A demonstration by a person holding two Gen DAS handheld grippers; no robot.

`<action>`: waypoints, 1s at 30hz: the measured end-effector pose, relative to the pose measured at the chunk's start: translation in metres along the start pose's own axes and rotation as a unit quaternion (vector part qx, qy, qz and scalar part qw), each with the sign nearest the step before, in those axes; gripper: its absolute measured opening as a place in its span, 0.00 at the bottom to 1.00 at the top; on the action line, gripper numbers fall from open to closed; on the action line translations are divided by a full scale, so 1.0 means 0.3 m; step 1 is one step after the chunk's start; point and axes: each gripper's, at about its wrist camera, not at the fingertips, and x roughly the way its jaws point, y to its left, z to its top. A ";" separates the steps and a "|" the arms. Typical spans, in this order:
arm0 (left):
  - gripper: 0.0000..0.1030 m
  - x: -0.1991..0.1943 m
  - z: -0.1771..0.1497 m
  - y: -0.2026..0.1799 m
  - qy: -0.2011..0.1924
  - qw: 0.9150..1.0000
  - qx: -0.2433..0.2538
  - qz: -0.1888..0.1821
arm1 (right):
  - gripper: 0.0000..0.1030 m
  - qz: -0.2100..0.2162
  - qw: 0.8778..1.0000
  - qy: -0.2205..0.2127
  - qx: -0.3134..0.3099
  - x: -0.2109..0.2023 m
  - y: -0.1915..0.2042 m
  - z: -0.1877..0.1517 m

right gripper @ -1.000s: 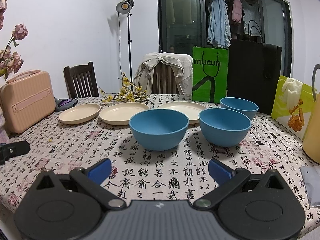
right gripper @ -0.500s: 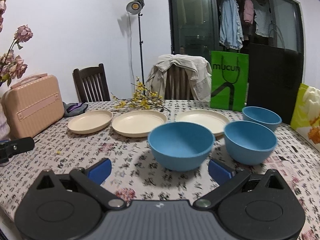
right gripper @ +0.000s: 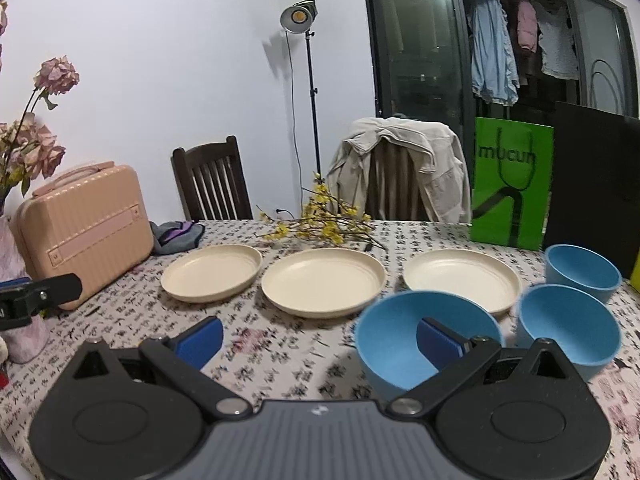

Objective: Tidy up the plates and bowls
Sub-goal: 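Move the left tool toward the cream plates beside the pink suitcase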

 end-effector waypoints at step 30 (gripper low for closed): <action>1.00 0.528 0.151 0.269 0.130 0.986 -0.082 0.067 | 0.99 0.061 0.994 0.087 -0.010 0.604 0.225 0.209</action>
